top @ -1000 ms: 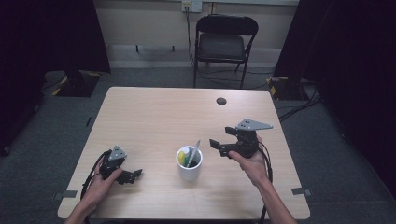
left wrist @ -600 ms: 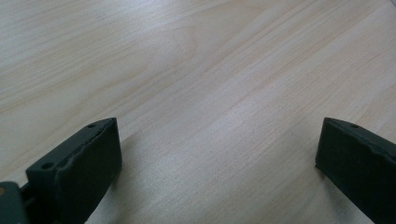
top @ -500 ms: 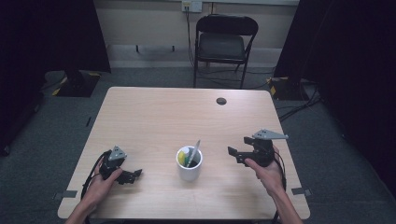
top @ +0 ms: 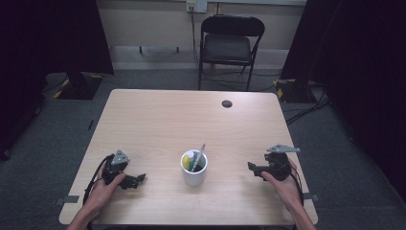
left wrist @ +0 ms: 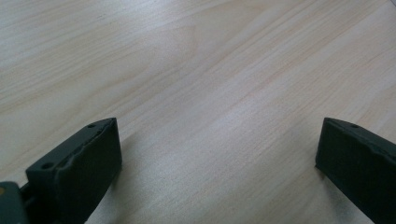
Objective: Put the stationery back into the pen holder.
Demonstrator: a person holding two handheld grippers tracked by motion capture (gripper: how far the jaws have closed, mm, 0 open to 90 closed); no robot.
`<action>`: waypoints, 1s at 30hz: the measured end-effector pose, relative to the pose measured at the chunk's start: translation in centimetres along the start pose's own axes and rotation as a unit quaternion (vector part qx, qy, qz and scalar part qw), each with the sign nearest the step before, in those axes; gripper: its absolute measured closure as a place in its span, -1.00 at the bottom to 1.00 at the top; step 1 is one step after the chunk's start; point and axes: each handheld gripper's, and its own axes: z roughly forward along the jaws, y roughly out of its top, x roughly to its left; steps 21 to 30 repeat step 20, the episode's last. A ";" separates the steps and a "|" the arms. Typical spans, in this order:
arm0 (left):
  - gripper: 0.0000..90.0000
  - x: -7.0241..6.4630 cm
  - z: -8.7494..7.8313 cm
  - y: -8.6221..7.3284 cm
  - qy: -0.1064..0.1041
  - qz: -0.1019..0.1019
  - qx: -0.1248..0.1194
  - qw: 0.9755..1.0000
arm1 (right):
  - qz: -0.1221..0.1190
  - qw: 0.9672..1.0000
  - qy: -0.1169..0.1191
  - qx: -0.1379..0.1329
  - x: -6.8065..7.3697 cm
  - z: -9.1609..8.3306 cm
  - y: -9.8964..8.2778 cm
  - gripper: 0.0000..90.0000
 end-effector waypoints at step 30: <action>-1.00 0.0 0.0 0.0 0.000 0.001 0.001 1.000 | -0.009 0.998 -0.062 -0.001 -0.6 1.6 -3.7 -0.70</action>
